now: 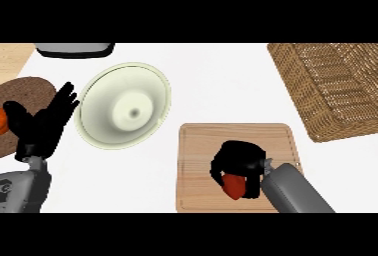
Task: Pick the bell pepper from the cutting board and place it in the basket
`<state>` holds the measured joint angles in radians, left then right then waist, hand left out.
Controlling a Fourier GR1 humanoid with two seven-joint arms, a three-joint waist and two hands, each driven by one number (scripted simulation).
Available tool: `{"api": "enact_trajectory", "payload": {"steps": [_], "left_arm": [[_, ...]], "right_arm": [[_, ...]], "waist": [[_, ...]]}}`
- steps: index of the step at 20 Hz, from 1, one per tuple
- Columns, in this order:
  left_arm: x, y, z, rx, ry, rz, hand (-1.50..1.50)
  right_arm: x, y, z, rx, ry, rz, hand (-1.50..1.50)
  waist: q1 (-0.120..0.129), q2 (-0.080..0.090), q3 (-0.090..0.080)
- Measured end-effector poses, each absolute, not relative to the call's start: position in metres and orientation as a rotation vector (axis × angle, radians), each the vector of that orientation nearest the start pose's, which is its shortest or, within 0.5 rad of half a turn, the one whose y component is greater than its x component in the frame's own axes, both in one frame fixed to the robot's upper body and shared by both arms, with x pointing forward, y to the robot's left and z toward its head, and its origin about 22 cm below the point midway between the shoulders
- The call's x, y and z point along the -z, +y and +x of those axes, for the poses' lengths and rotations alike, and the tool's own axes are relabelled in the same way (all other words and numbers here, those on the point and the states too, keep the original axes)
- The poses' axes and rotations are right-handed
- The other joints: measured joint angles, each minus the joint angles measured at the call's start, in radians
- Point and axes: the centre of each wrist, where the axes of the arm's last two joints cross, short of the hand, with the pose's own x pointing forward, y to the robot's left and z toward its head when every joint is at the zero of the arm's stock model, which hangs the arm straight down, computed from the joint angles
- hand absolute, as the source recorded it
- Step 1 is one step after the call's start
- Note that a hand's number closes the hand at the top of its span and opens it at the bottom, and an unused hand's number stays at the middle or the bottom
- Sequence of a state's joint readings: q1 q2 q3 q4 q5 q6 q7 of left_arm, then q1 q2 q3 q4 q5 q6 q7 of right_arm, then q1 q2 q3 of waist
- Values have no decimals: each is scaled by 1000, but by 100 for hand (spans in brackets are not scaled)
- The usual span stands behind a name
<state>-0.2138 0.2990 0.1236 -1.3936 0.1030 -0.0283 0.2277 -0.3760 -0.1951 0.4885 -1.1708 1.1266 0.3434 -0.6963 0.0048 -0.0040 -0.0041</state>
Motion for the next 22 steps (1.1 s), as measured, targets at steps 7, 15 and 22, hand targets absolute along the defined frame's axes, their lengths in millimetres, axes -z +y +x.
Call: {"api": "enact_trajectory", "payload": {"steps": [7,15,22], "left_arm": [[-42,321,291,48,-1389,210,0],[-46,316,294,69,-1412,194,0],[-51,295,303,143,-1442,129,0]], "right_arm": [[6,-187,334,-1446,-1398,-387,150],[-26,-200,369,-776,-1202,-747,150],[-101,-185,407,-215,-1272,-973,150]], "waist": [[-47,20,4],[4,40,5],[100,52,5]]}}
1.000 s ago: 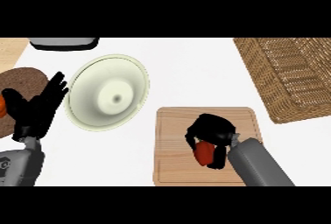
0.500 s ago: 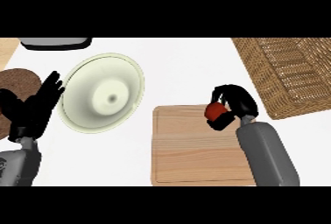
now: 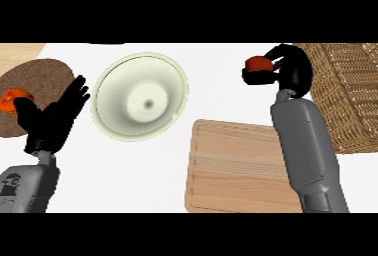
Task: Pick the bell pepper from the cutting board and place it in the basket
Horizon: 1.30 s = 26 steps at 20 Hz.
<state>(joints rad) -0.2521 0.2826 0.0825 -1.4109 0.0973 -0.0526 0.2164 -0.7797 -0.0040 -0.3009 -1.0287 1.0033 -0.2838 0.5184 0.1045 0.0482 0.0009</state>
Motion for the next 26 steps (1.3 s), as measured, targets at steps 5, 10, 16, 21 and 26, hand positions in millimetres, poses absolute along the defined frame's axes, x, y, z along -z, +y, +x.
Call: {"api": "enact_trajectory", "payload": {"steps": [5,10,16,21,26], "left_arm": [[-55,283,309,180,-1455,104,0],[-57,276,313,200,-1454,92,0],[-58,272,317,203,-1455,86,0],[-60,269,319,206,-1456,91,0],[-61,271,320,199,-1456,95,0]], "right_arm": [[-147,-165,428,55,-1299,-1145,150],[-182,-159,446,198,-1257,-1291,150],[-224,-164,463,254,-1194,-1462,150],[-253,-182,471,288,-1159,-1579,150],[-273,-205,475,326,-1100,-1673,150]], "waist": [[37,6,-6],[49,8,-8],[53,9,-8],[55,13,-7],[51,14,-6]]}}
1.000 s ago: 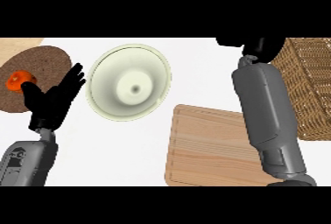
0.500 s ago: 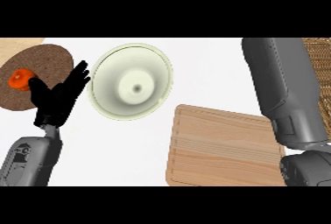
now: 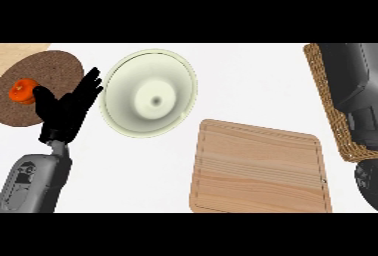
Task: Pick the bell pepper from the cutting board and place it in the basket
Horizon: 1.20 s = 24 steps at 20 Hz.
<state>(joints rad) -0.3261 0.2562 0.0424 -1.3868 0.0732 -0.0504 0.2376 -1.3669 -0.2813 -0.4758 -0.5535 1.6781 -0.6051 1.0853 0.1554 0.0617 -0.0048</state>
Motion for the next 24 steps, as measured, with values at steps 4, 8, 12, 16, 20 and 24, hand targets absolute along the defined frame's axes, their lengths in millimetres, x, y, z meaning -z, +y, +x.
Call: {"api": "enact_trajectory", "payload": {"steps": [4,8,12,16,20,24], "left_arm": [[-61,271,320,194,-1454,99,0],[-60,272,321,184,-1449,104,0],[-57,271,319,181,-1444,108,0],[-53,275,319,169,-1440,116,0],[-52,283,315,154,-1436,129,0],[-50,281,315,146,-1432,129,0]], "right_arm": [[-281,-226,476,338,-1021,-1755,150],[-283,-246,476,348,-938,-1820,150],[-278,-260,476,352,-881,-1850,150],[-263,-265,477,332,-849,-1862,150],[-243,-276,476,323,-825,-1870,150],[-226,-284,475,339,-835,-1861,150]], "waist": [[-8,-1,0],[-19,-3,1],[-26,-7,3],[-39,-13,4],[-51,-20,5],[-61,-22,6]]}}
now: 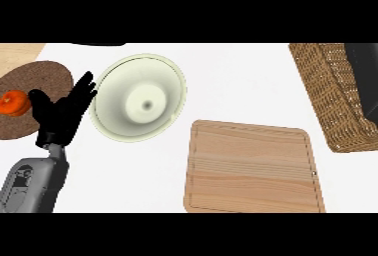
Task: Pick the bell pepper from the cutting board and place it in the basket
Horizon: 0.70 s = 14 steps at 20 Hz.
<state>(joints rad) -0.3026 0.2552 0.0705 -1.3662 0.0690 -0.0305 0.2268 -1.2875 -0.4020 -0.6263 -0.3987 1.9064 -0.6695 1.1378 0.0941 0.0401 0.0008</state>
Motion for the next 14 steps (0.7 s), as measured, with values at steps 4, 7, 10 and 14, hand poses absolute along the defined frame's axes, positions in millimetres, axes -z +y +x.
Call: {"api": "enact_trajectory", "payload": {"steps": [4,7,10,14], "left_arm": [[-51,287,312,141,-1430,138,0],[-52,287,311,141,-1432,137,0],[-49,286,311,137,-1426,138,0],[-46,289,311,134,-1424,135,0]], "right_arm": [[-213,-298,470,376,-821,-1873,-150],[-205,-315,464,441,-794,-1887,-150],[-192,-322,461,467,-768,-1885,-150],[-180,-321,460,479,-780,-1875,-150]], "waist": [[-3,-3,0],[-6,-3,0],[-11,-3,1],[-14,-5,1]]}}
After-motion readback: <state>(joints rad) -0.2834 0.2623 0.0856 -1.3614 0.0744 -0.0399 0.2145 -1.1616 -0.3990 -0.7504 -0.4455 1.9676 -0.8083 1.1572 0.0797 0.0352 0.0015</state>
